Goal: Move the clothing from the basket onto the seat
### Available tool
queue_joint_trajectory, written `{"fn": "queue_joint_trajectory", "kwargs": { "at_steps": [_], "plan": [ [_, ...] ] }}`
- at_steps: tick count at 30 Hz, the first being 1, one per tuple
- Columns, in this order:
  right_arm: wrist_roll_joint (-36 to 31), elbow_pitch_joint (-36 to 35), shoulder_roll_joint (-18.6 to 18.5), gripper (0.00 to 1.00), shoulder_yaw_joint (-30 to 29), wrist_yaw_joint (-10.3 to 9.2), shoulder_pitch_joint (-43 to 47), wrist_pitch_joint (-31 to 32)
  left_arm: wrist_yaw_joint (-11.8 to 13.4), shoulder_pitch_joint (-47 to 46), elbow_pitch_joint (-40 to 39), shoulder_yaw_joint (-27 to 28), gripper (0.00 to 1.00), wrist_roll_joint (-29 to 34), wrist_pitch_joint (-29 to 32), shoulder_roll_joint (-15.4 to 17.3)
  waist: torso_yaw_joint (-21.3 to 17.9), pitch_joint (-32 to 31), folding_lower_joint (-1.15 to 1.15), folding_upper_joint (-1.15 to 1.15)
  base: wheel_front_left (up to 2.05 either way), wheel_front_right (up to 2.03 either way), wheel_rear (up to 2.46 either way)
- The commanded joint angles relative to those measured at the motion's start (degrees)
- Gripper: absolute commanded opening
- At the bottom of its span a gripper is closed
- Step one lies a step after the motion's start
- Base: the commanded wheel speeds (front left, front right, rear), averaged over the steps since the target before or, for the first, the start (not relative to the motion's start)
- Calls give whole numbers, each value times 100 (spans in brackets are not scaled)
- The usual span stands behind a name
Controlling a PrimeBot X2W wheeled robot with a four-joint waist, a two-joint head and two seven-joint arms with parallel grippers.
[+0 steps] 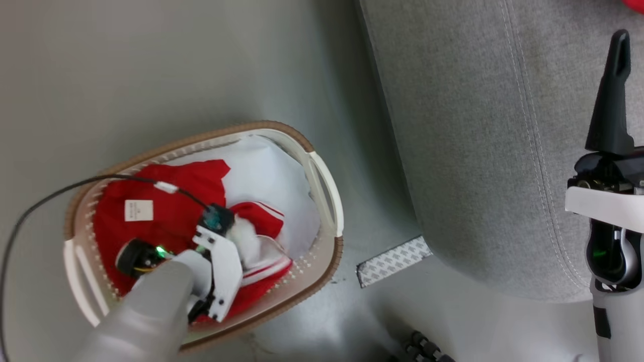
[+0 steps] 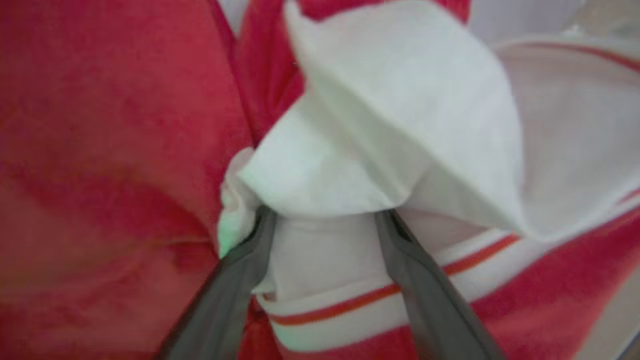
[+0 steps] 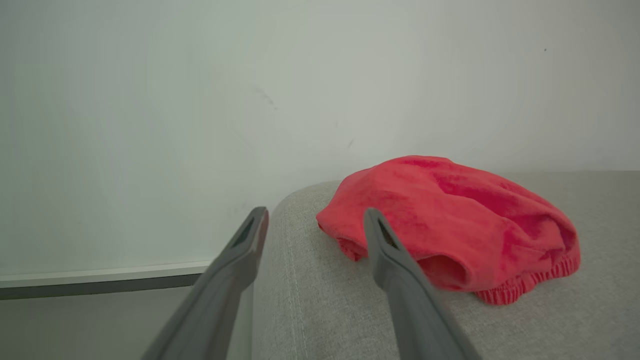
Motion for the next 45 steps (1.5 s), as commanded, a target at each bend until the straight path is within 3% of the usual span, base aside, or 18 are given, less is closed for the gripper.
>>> {"fn": "queue_joint_trajectory", "kwargs": {
  "at_steps": [1, 2, 9, 10, 11, 12, 23, 34, 45],
  "plan": [
    [78, 17, 11, 100, 5, -13, -86, -15, 6, 51, 15, -76, 100, -53, 98, -9, -96, 103, -1, 0, 0, 0, 0],
    [86, 38, 46, 100, 48, -13, -118, -15, 6, 3, -72, -320, 100, -118, 308, 58, -156, 188, -1, 0, 0, 0, 0],
    [98, 88, 89, 100, 91, -13, -190, -15, 6, -151, -230, -665, 100, -512, 410, 224, -216, 282, -1, 0, 0, 0, 0],
    [103, 102, 92, 100, 99, -13, -197, -15, 6, -159, -230, -719, 50, -568, 416, 259, -225, 274, -1, 0, 0, 0, 0],
    [110, 113, 95, 100, 96, -13, -201, -16, 6, -171, -234, -766, 18, -623, 407, 283, -233, 264, -1, 0, 0, 0, 0],
    [114, 131, 96, 100, 96, -13, -207, -15, 6, -173, -239, -810, 0, -689, 382, 305, -245, 247, -1, 0, 0, 0, 0],
    [-22, 223, 97, 100, -38, -13, -38, -16, 6, -18, -542, -1242, 0, -1299, -221, 266, -23, -520, -1, 0, 0, 0, 0],
    [-249, 502, -457, 100, -154, -13, 614, -16, 5, 548, -925, -1571, 0, -1949, -1334, -332, 716, -2474, -1, 0, 0, 0, 0],
    [-207, 785, -961, 100, -56, -13, 1361, -16, 5, 977, -1313, -1673, 0, -2410, -2425, -582, 1342, -4109, -1, 0, 0, 0, 0]
  ]
}}
